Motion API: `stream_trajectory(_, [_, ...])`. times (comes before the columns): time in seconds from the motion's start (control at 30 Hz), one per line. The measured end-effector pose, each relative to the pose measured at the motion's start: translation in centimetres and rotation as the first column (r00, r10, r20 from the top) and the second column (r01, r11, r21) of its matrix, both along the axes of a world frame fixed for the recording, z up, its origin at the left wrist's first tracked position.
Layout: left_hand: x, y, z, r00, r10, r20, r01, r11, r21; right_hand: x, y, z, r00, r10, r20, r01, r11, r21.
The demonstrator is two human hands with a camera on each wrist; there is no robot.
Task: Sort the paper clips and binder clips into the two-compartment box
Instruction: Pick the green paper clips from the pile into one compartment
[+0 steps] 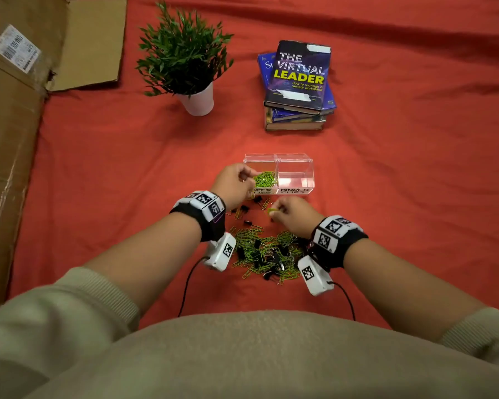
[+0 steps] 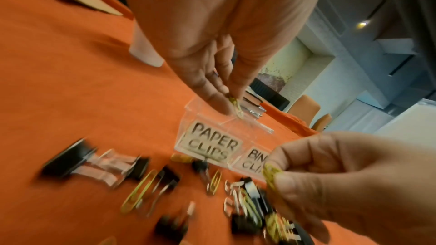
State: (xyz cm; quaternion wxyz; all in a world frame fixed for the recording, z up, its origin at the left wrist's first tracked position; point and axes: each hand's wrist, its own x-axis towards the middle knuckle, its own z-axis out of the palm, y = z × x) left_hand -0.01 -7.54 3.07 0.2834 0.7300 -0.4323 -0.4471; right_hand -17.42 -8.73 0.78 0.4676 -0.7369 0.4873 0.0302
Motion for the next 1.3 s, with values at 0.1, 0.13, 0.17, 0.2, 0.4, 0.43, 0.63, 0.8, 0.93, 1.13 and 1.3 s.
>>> stream_trajectory(0.1, [-0.5,-2.5,-0.1,0.989,0.017,0.145,-0.002,0.995,-0.102,-0.1,-1.9,1.1,0.997,-0.069,0.046,0.067,0.997,0.027])
stream_trajectory(0.13, [-0.7,-3.1,-0.2,0.981,0.003,0.192,0.018,0.994,-0.107,-0.1,-2.4,1.6,0.994,-0.092,0.054,0.090,0.995,0.034])
stream_trajectory(0.17, [-0.8,-3.5,-0.4,0.972,-0.023,0.234,0.048,0.994,-0.099,0.1,-2.9,1.9,0.991,-0.119,0.061,0.117,0.992,0.037])
stream_trajectory(0.2, [-0.9,-3.8,-0.7,0.959,-0.062,0.275,0.087,0.993,-0.081,0.2,-3.5,2.0,0.987,-0.148,0.063,0.146,0.989,0.030])
stream_trajectory(0.4, [-0.5,-2.2,-1.1,0.925,-0.148,0.351,0.190,0.978,-0.086,2.9,-5.8,2.1,0.988,-0.145,-0.058,0.131,0.970,-0.205])
stream_trajectory(0.43, [-0.3,-1.5,-0.9,0.928,-0.130,0.350,0.180,0.977,-0.114,3.3,-5.9,2.2,0.989,-0.126,-0.075,0.107,0.970,-0.220])
stream_trajectory(0.63, [1.5,3.8,-2.2,0.906,-0.140,0.400,0.148,0.989,0.011,4.9,-4.5,2.6,0.991,0.023,-0.130,-0.073,0.917,-0.392])
stream_trajectory(0.8, [1.7,6.3,-4.5,0.888,-0.180,0.422,0.147,0.983,0.111,5.3,0.2,0.5,0.943,0.296,-0.154,-0.329,0.897,-0.293])
stream_trajectory(0.93, [1.0,6.5,-5.5,0.864,-0.209,0.458,0.175,0.978,0.117,4.6,2.4,-1.5,0.902,0.370,-0.221,-0.414,0.887,-0.206])
stream_trajectory(1.13, [1.1,5.6,-6.1,0.799,-0.239,0.552,0.199,0.971,0.132,0.6,2.1,-1.5,0.870,0.382,-0.311,-0.445,0.880,-0.163])
stream_trajectory(1.3, [0.9,5.3,-6.3,0.747,-0.281,0.602,0.220,0.960,0.175,0.8,0.0,-1.4,0.951,0.201,-0.234,-0.261,0.929,-0.262])
